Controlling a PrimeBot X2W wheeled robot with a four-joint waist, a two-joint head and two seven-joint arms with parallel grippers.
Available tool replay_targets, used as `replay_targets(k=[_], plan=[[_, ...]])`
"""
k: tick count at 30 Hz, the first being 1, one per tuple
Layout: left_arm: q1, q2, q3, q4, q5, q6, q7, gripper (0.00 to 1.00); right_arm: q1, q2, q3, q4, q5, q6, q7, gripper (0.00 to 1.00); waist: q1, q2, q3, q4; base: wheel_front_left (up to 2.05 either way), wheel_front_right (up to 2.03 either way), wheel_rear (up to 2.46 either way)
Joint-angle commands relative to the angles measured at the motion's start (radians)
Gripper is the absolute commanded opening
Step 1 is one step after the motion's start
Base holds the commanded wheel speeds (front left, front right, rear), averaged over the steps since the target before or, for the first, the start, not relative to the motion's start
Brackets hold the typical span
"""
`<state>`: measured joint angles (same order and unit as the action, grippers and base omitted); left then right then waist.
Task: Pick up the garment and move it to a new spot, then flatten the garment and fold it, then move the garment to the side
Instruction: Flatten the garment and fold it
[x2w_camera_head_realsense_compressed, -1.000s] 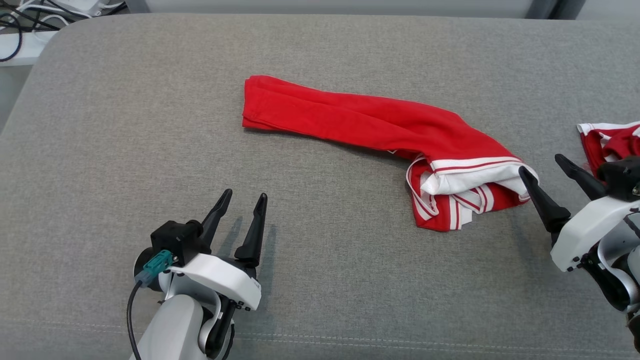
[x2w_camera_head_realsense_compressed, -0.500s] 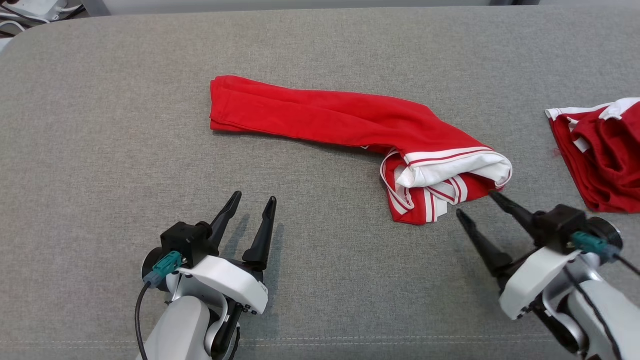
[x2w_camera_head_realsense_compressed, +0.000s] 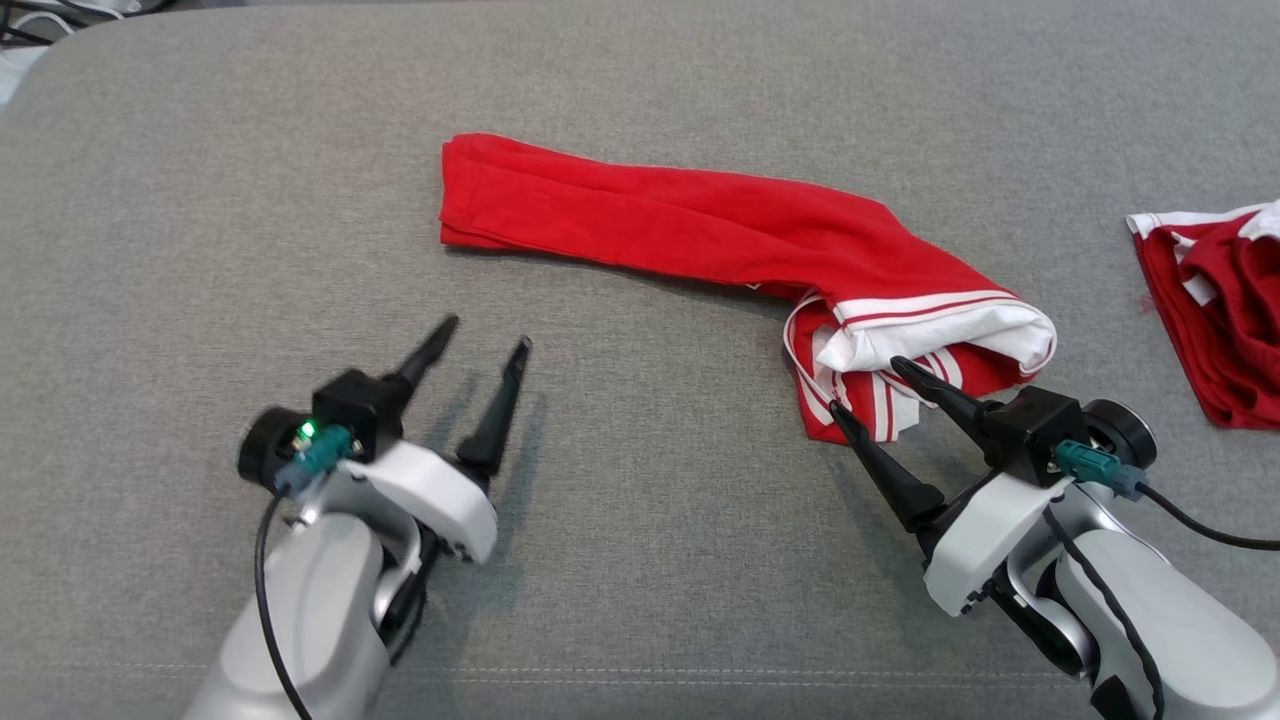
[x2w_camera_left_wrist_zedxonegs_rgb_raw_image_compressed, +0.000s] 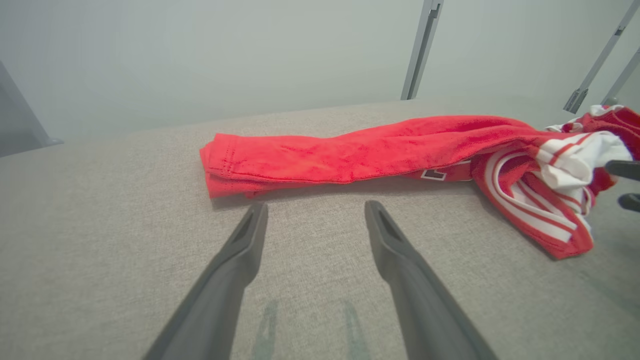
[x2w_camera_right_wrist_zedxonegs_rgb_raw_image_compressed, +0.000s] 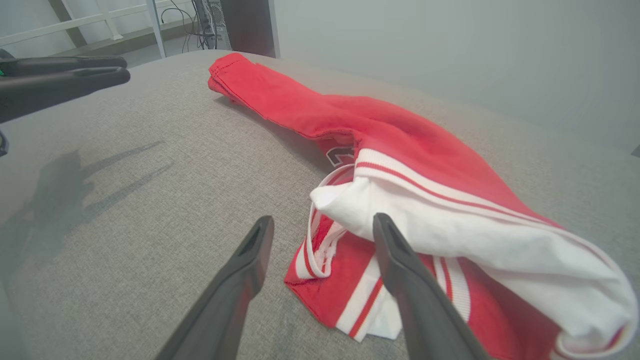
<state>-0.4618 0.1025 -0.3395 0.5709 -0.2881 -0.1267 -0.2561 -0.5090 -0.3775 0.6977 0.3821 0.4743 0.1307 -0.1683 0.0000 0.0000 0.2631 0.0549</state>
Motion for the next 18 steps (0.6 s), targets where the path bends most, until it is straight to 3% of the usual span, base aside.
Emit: replay_targets(k=[1,18], plan=[[-0.063,0.033,0.030,-0.005,0.010,-0.004,-0.006,1.00,-0.013,0.000,0.012,-0.006,-0.008,0.000,-0.020,1.00,0.0000,0.0000,0.017,-0.015,0.00,0.00,0.00],[-0.330,0.138,0.193,0.301,-0.032,0.003,-0.006,1.00,-0.027,0.063,0.009,0.049,-0.004,0.000,-0.073,1.00,0.0000,0.0000,0.124,-0.183,0.00,0.00,0.00]])
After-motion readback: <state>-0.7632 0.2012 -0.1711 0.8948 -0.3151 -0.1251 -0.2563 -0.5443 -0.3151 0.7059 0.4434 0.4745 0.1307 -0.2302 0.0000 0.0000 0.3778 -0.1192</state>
